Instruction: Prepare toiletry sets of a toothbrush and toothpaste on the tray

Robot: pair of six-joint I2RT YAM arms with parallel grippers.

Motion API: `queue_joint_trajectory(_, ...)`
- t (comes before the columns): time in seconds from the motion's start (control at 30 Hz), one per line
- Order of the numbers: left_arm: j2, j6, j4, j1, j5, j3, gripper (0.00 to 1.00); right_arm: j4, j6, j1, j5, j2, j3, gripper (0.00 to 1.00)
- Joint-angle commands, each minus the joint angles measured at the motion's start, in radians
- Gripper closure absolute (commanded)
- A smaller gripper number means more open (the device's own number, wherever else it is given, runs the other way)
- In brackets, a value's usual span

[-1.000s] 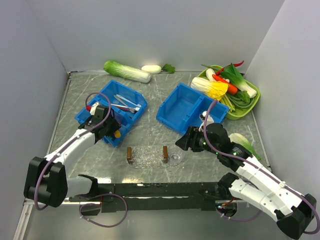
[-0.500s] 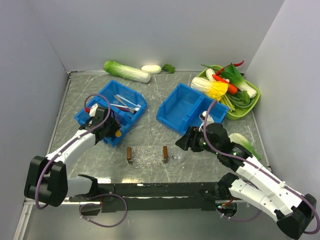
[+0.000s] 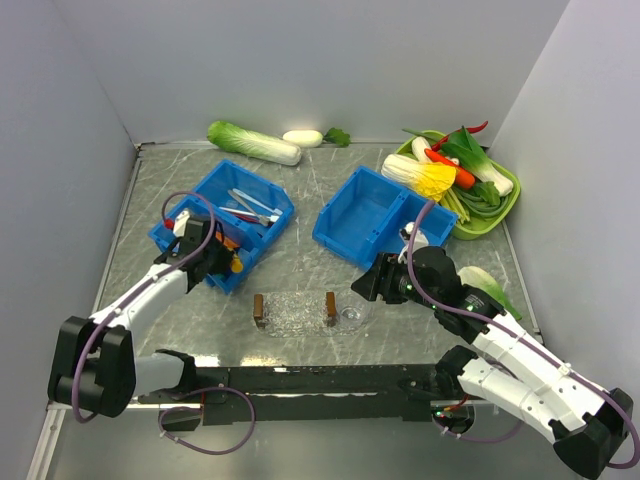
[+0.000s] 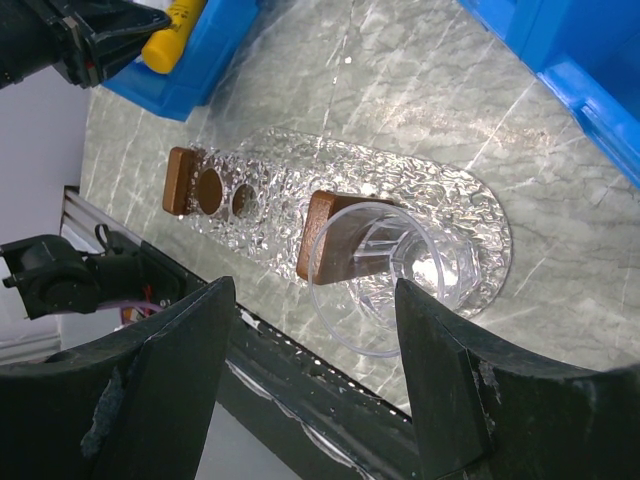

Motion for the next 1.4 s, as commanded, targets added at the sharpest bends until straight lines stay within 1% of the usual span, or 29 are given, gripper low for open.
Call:
queue_joint_trajectory(0.0,-0.012,0.022,-0.078,-0.003,0.014,-0.027,0.99,0.010,-0.006,-0.002,0.017,-0.023,-0.009,0.27)
queue_joint_trajectory(0.17,-0.087,0.040,-0.124,-0.003,-0.001,0.014,0.99,0.010,-0.002,-0.002,0.019,-0.025,-0.009,0.27)
queue_joint_trajectory(0.37,-0.151,0.066,-0.144,-0.003,0.004,0.017,0.99,0.006,-0.003,-0.001,0.019,-0.022,-0.004,0.27)
queue_joint_trajectory(0.67,-0.196,0.111,-0.184,-0.003,-0.041,0.020,0.99,0.000,-0.002,-0.001,0.022,-0.026,-0.001,0.27)
queue_joint_trajectory(0.87,-0.234,0.178,-0.132,-0.003,0.046,0.008,0.99,0.001,-0.002,-0.002,0.019,-0.029,-0.003,0.27)
queue_joint_trajectory(0.93,-0.243,0.183,-0.138,-0.003,0.053,0.020,0.99,0.000,-0.002,-0.002,0.019,-0.029,-0.003,0.27)
queue_joint_trajectory(1.17,-0.273,0.201,-0.205,-0.003,0.004,0.077,0.99,0.001,0.000,-0.002,0.019,-0.035,-0.007,0.27)
queue_joint_trajectory(1.37,-0.288,0.238,-0.204,-0.004,-0.026,0.091,0.99,0.004,0.000,-0.001,0.016,-0.029,-0.006,0.27)
